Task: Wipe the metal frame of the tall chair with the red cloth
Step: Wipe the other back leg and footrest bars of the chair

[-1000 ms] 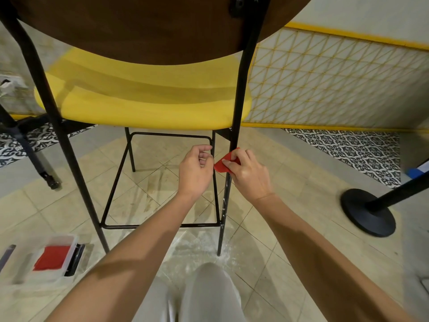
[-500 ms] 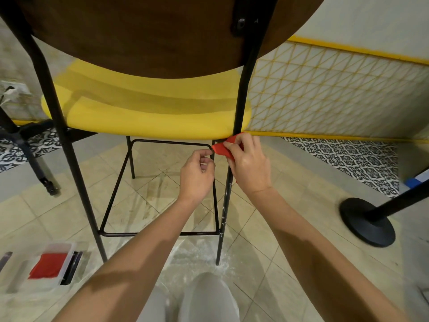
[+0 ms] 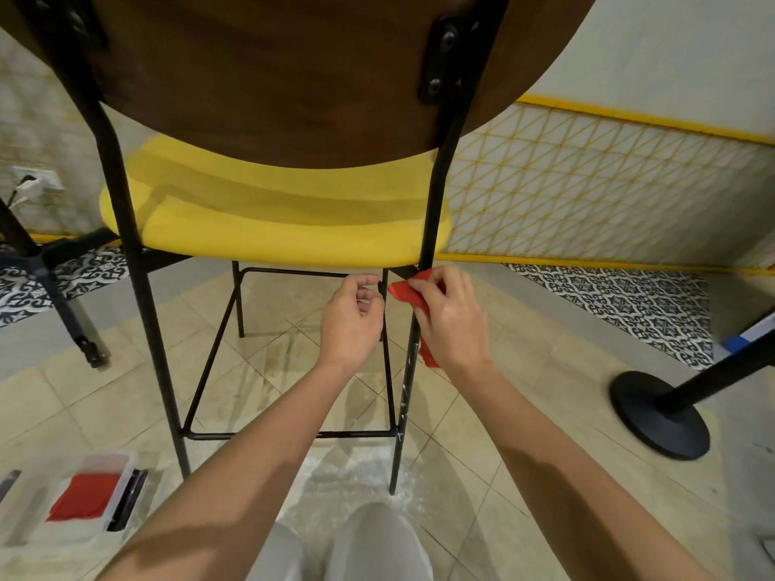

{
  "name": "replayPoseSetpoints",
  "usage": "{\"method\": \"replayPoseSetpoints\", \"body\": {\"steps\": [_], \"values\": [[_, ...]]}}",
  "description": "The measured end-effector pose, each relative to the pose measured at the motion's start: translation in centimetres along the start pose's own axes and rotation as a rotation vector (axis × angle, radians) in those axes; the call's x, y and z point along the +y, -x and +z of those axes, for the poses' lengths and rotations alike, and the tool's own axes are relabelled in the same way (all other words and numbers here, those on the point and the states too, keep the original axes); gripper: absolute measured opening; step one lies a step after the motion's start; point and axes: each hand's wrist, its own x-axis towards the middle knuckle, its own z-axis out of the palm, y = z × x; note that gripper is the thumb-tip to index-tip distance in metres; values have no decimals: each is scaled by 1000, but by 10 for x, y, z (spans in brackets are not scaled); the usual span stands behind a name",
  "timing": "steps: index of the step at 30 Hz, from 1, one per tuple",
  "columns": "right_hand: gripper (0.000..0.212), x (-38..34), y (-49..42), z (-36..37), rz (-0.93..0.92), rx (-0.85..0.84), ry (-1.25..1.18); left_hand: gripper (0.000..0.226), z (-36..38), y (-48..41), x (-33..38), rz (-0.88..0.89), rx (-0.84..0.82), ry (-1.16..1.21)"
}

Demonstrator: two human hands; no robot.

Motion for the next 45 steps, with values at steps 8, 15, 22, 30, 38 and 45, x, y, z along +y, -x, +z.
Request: {"method": "replayPoseSetpoints", "body": {"steps": [8,15,22,30,38,45], "values": [[26,2,-18,2,-8,85,82,24,7,1,3,-5,-19,12],[20,4,4,11,17,-39,89,24,5,2,-2,-10,-21,-8],[32,-1,-12,-6,348,103,-354,24,14,2,1,-29,-26,9],[27,1,7,20,542,77,-409,24,23,4,-8,-25,-37,-23],[19,12,33,43,686,-167,-561,25,36,3,-24,-62,-58,-33],[24,21,43,44,888,-363,-661,25,42,6,-35,-91,-89,-34]]}}
